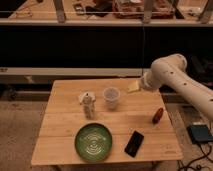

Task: Pick up the ceramic cup

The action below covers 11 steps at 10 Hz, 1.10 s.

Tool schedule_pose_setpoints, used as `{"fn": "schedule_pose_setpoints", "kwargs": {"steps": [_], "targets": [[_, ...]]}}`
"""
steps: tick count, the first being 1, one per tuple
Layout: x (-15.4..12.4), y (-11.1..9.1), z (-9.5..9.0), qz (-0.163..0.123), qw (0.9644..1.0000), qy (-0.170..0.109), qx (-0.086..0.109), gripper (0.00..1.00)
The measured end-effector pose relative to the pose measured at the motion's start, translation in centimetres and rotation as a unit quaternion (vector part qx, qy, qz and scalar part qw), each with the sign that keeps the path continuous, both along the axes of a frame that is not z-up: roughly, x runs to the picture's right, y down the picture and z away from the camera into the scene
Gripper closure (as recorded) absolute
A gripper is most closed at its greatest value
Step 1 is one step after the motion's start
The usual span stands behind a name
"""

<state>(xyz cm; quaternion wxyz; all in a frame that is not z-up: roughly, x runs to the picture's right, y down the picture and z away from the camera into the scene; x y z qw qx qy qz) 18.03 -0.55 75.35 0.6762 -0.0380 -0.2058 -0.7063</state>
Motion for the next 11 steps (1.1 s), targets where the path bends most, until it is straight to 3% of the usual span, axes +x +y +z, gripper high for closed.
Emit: {"fn": "schedule_pose_setpoints", "kwargs": {"steps": [3,5,8,11], "targets": [[-2.3,-1.9,0.9,-0.008,0.9994,-0.029,-0.013,0.20],[-2.9,-3.0,2.8,0.004,0.9993,-0.037,-0.008,0.20],[-3.9,-2.9,6.6,0.033,0.9986,-0.041,-0.004,0.20],[-6.5,-1.4,9.4,0.037,0.9977,-0.053,-0.020,0.20]]}}
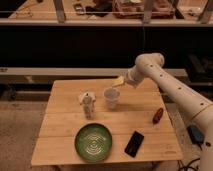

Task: Pick up the ceramic cup

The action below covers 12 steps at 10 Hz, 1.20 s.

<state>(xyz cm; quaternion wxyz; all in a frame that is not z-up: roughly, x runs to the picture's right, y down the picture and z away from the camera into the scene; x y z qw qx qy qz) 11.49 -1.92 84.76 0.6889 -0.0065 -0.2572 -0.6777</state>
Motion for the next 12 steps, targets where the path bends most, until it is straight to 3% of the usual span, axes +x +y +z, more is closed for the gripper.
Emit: {"fn": "schedule_pose_setpoints", "kwargs": {"steps": [1,5,6,12], "targets": [[-0.5,0.7,0.7,-0.002,1.0000,-0.001,-0.009,0.21],[-0.8,2.0,2.6,-0.007,0.9994,0.007,-0.033,0.60],[-0.9,2.1,2.8,-0.007,0.9993,0.006,-0.036,0.66],[-2.5,3.8,4.1,-0.044,0.9974,0.003,-0.058,0.68]]}}
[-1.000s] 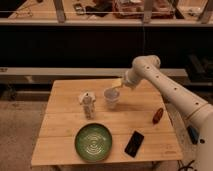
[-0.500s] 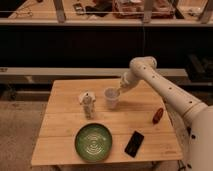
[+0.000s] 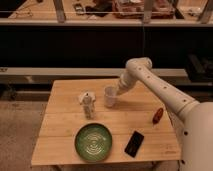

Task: Pick up the ceramic cup

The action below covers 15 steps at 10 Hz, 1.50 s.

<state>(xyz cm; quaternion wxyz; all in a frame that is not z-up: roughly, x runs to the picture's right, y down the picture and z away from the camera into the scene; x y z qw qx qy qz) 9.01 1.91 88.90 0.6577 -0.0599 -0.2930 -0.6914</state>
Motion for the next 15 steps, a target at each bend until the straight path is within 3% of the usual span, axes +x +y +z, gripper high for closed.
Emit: {"fn": "schedule_pose_setpoints", "kwargs": {"steps": [5,8,9,11,13,15], "targets": [[-1.6,0.8,0.0,-0.036,0.9993,-0.003,0.004,0.69],[-2.6,1.1,-0.9,-0.053,0.9985,-0.017,0.002,0.93],[-2.6,0.7,-1.9,-0.048,0.9986,-0.025,-0.002,1.00],[-1.8,-0.5,-4.0,-0.028,0.9988,-0.039,-0.008,1.00],[0.8,-2.9,-6.8,0.013,0.9986,-0.052,-0.006,1.00],[4.3,-5.7,-9.9,0.049,0.9973,-0.054,0.009,1.00]]}}
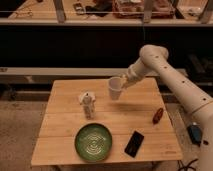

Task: Pick up the ceramic cup

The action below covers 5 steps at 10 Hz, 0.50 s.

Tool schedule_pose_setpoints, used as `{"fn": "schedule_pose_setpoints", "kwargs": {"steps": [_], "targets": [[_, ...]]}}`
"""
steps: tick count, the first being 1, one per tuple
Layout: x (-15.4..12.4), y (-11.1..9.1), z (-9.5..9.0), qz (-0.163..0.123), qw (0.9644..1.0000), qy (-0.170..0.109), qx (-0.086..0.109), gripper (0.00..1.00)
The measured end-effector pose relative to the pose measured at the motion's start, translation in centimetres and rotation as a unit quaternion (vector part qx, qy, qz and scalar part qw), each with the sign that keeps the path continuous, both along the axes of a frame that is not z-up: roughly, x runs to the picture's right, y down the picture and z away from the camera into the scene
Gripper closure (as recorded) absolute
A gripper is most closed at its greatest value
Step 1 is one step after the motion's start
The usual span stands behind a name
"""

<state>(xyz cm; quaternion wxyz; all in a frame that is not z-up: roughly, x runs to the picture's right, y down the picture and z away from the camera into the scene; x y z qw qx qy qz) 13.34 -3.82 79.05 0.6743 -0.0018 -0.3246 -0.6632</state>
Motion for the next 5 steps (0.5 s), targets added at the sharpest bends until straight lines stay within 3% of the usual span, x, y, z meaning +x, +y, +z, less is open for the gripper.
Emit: {"fn": "schedule_pose_setpoints", "kwargs": {"steps": [1,3,4,5], "targets": [[2.0,-1.6,-2.2,0.008,0.9998,0.005,0.016,1.00],[4.0,-3.3,-5.9,-0.009,0.9989,0.015,0.042,1.00],[4.4,-3.7,-7.3,-0.019,0.9985,0.014,0.049,1.00],[4.2,-3.6,-7.2,-0.020,0.9986,0.013,0.048,1.00]]}}
